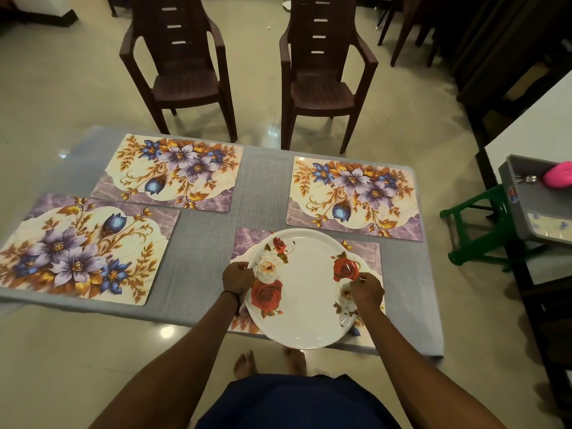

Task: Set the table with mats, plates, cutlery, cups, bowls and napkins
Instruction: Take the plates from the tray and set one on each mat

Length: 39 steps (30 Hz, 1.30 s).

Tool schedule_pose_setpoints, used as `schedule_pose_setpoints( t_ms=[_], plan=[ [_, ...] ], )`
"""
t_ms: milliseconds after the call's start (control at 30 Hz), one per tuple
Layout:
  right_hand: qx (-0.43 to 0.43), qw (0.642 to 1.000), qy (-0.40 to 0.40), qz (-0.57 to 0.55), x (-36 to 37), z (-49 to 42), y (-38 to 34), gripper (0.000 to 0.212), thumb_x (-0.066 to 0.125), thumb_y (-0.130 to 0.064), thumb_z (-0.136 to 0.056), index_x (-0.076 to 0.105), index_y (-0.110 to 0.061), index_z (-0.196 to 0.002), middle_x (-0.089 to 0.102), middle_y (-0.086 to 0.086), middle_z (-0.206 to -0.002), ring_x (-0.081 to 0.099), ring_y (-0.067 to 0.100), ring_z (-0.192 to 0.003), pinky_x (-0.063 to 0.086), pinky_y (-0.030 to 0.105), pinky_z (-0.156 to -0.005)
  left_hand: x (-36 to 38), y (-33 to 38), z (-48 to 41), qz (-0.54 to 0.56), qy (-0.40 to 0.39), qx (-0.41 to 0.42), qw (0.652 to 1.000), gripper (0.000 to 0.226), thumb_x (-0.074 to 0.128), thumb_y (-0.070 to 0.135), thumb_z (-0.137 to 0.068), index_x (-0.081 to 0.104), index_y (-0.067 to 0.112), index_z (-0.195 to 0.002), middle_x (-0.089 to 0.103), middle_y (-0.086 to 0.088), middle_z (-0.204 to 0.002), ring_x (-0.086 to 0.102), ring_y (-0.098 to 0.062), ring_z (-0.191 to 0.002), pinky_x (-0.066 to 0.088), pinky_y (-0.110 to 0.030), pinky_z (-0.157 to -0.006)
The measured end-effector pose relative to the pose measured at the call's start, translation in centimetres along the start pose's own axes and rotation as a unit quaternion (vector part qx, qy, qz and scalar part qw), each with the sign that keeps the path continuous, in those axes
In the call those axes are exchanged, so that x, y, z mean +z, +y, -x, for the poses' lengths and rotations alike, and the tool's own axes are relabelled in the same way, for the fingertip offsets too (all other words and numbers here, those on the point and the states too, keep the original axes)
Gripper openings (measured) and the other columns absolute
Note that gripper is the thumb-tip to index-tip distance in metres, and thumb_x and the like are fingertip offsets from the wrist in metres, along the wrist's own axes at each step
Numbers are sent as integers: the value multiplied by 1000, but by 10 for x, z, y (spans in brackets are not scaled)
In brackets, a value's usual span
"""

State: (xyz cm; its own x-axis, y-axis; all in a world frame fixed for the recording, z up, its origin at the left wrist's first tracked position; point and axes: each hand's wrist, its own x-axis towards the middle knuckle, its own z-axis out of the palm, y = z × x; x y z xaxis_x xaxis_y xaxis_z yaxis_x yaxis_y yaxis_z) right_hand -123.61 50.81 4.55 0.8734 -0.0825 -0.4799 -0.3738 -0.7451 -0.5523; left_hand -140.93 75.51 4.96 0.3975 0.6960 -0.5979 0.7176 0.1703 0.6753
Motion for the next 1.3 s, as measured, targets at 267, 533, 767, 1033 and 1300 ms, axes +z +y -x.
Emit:
schedule_pose_setpoints(
  t_ms=[267, 533, 767, 1033, 1300],
  plan=[
    [11, 999, -30, -24, -2, -3, -1, 41, 70, -10, -86, 65, -13, -127, 65, 10, -129, 60, 33, -118, 47, 40, -99, 3, 7, 1, -6, 17, 19, 1000, 42, 65, 22, -70, 70, 7, -109, 71, -14, -107, 65, -34, -100, 55, -50, -91],
    [15, 999, -6, -35, -7, -4, 2, 28, 68, -13, -91, 69, -8, -118, 70, 13, -119, 65, 32, -106, 53, 37, -89, 8, 7, -5, 14, -6, 11, 1000, 50, 58, 24, -55, 73, 4, -98, 71, -14, -102, 63, -34, -98, 54, -47, -91],
    [16, 1000, 8, -25, -26, -14, 7, 26, 73, -10, -84, 71, -9, -110, 72, 12, -108, 67, 30, -94, 56, 39, -83, 32, -11, -35, -7, -46, 18, 999, 48, 64, 20, -61, 73, 4, -106, 71, -9, -106, 64, -30, -99, 54, -47, -91],
    [2, 1000, -20, -16, -30, -16, 7, 32, 69, -5, -82, 72, -9, -113, 72, 13, -111, 65, 29, -97, 53, 33, -82, 26, 19, 1, -18, -34, 20, 999, 41, 70, 11, -69, 71, -1, -108, 70, -15, -104, 63, -32, -97, 54, -45, -92],
    [30, 999, -13, -16, -26, -11, 0, 38, 72, -7, -84, 67, -9, -121, 68, 14, -122, 62, 34, -112, 51, 39, -93, 30, -2, -23, -38, -37, 1, 999, 33, 69, 15, -72, 74, 1, -103, 72, -17, -103, 64, -34, -101, 53, -48, -93]
  ],
)
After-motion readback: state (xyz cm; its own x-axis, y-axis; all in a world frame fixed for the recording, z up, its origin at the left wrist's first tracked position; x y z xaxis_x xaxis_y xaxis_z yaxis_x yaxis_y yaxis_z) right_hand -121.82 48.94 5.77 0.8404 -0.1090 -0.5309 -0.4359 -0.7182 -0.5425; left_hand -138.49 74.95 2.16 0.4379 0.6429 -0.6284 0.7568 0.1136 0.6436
